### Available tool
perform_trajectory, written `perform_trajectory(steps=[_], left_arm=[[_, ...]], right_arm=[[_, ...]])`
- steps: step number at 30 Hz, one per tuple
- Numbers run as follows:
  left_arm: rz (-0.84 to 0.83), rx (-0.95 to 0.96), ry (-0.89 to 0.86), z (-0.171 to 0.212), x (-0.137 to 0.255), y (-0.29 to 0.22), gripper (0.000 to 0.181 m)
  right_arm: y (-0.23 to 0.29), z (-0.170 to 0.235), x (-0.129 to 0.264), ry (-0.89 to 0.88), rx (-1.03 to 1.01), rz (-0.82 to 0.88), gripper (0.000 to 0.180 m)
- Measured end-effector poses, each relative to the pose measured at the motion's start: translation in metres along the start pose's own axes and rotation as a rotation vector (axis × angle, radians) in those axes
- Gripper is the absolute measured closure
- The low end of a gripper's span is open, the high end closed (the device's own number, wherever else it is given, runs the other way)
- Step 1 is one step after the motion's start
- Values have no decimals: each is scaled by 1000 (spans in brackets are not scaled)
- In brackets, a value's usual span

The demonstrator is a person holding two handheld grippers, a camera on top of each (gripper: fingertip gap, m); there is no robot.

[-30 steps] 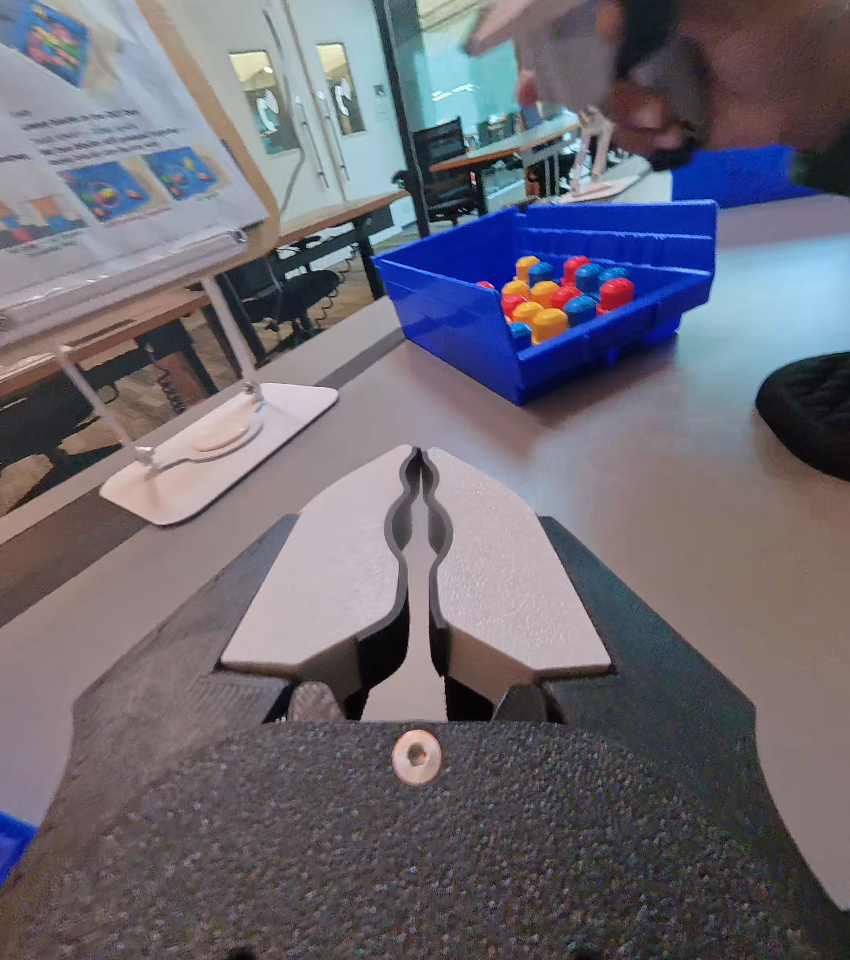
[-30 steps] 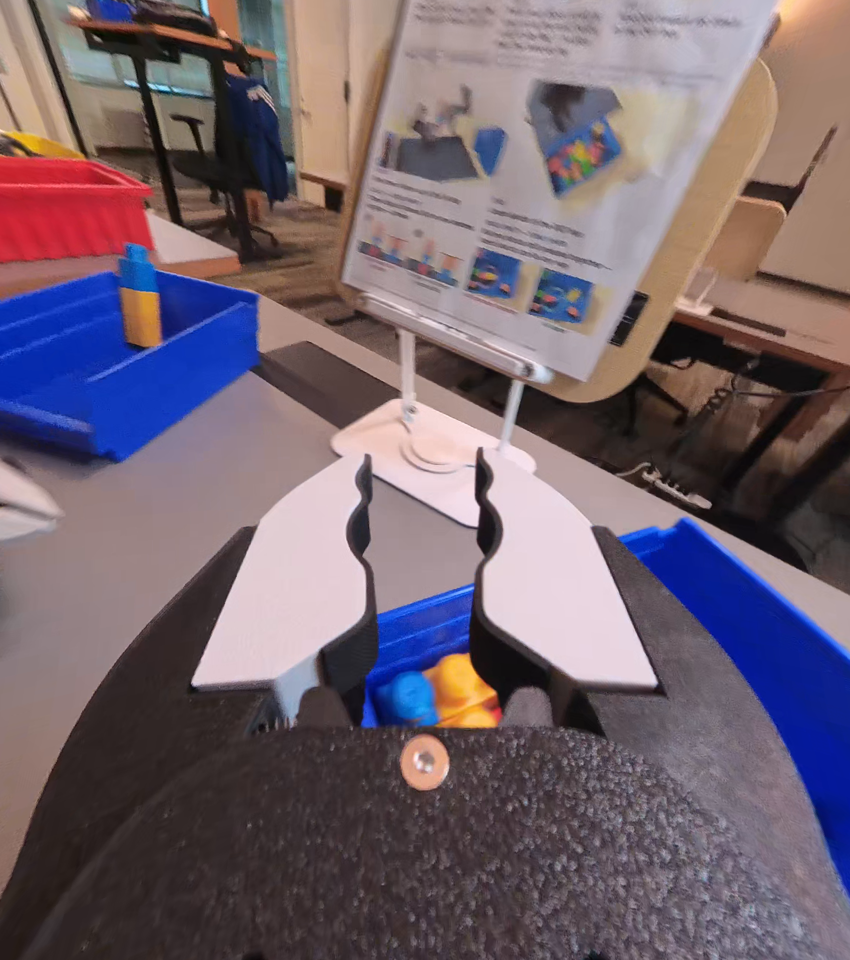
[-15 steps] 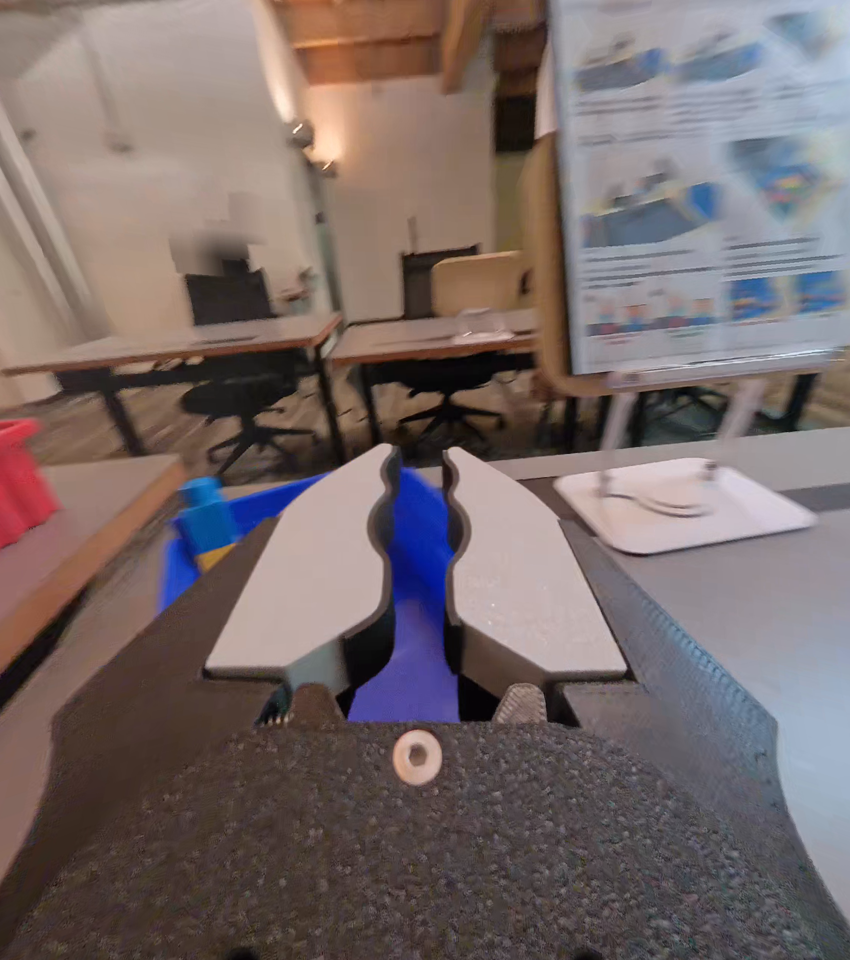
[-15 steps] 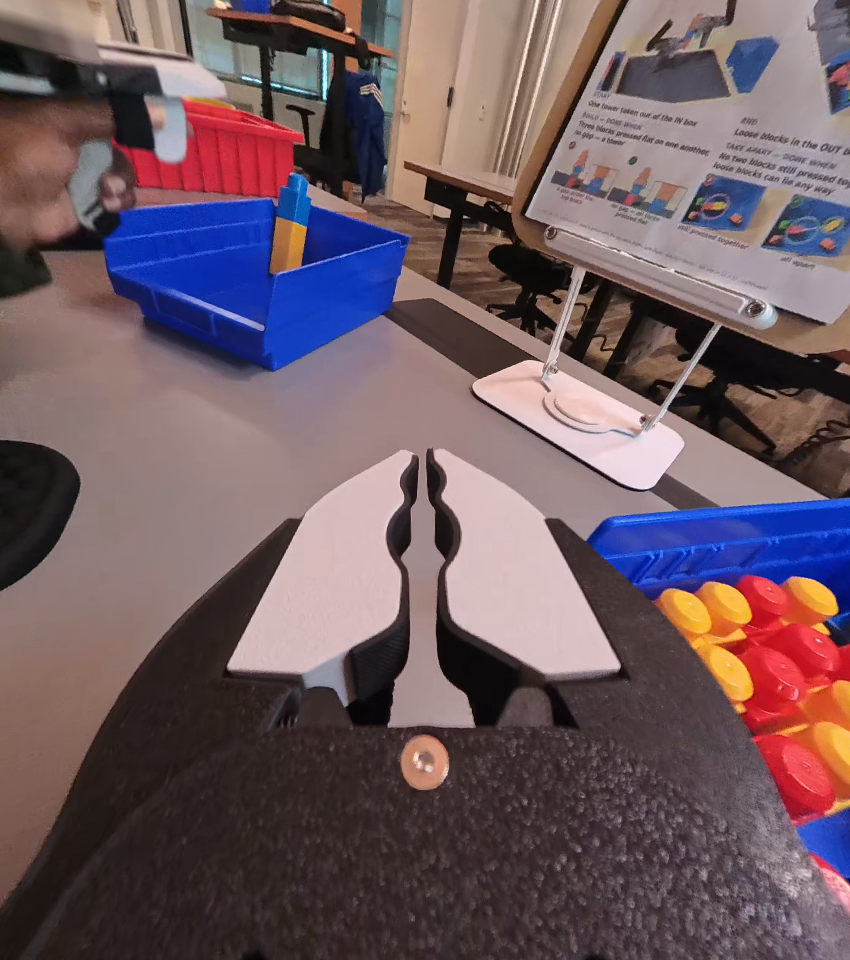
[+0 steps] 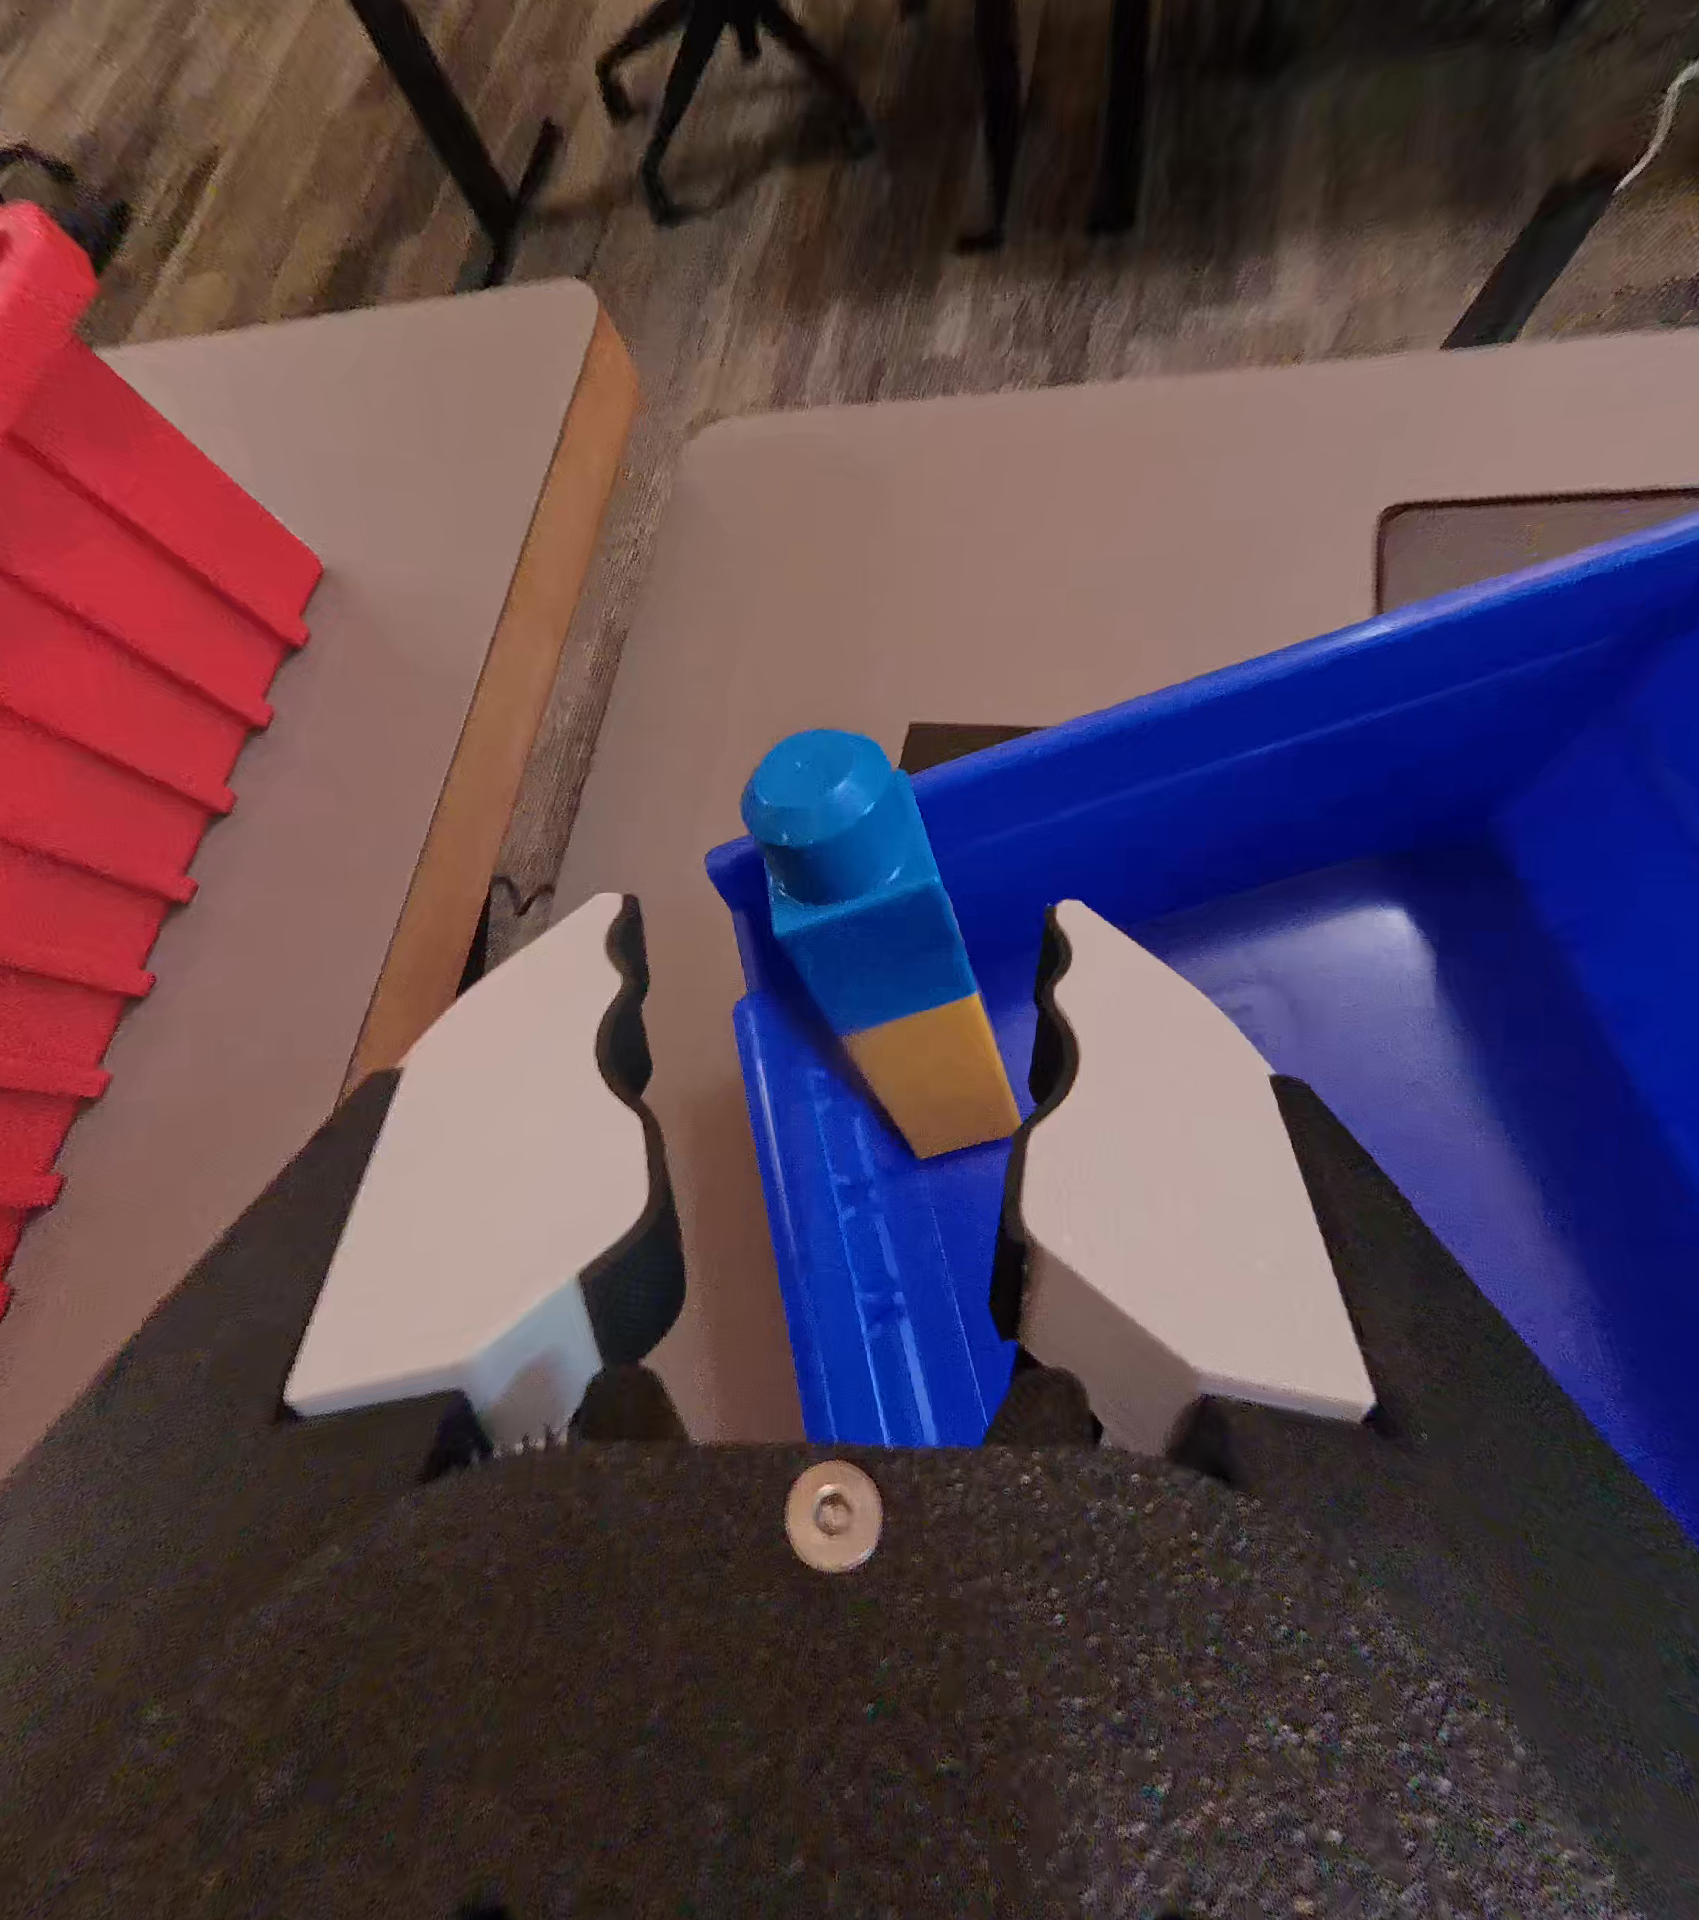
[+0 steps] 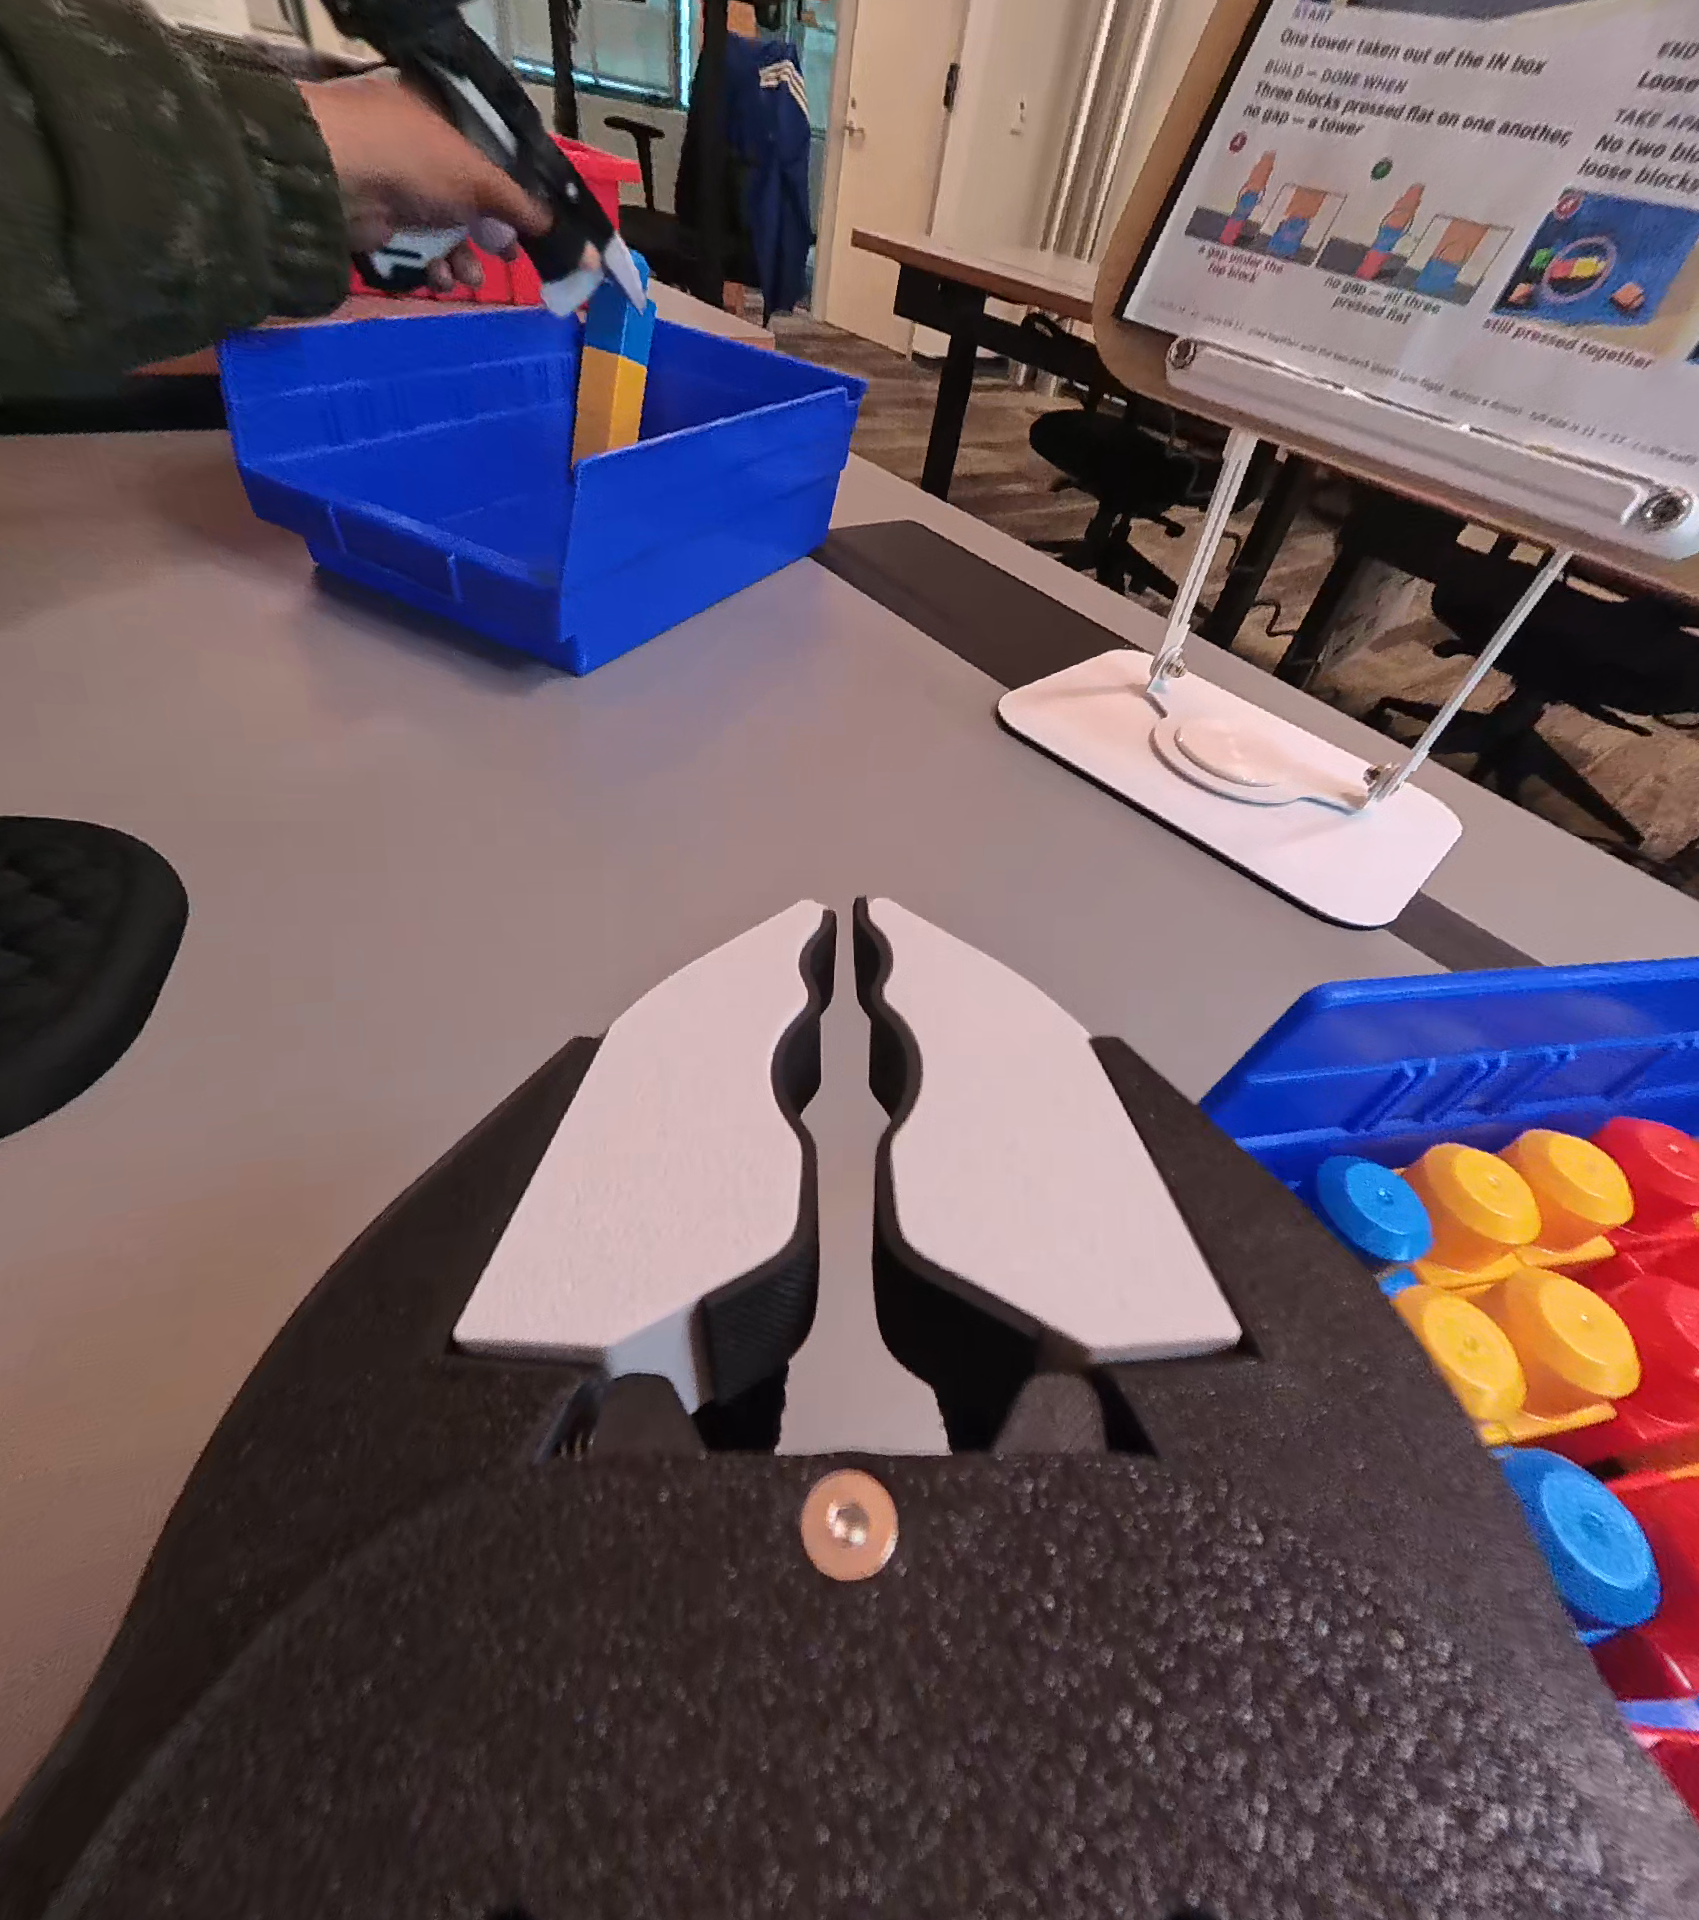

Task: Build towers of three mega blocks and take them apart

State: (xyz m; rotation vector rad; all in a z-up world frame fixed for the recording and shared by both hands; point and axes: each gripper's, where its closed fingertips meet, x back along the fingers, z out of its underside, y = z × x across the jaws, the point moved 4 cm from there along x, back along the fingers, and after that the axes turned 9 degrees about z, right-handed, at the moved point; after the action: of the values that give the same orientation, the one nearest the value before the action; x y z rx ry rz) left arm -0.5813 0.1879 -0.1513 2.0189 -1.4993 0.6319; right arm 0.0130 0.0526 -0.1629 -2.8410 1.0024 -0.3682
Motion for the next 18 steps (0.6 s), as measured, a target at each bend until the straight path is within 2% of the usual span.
perform_trajectory(steps=[2,5,11,15,18], left_arm=[[-19,-5,36,1,-12,2,115],[-36,-65,80,3,-22,0,137],[-45,-95,68,0,-19,-4,141],[-45,-151,-31,-13,6,-10,141],[5,-192,-189,-36,49,-28,141]], right_arm=[[0,3,0,8,-4,-4,176],[-1,6,-1,16,-14,-7,176],[-2,8,-1,23,-31,-13,176],[-3,6,2,7,-30,-7,176],[-2,4,2,1,-29,-5,176]])
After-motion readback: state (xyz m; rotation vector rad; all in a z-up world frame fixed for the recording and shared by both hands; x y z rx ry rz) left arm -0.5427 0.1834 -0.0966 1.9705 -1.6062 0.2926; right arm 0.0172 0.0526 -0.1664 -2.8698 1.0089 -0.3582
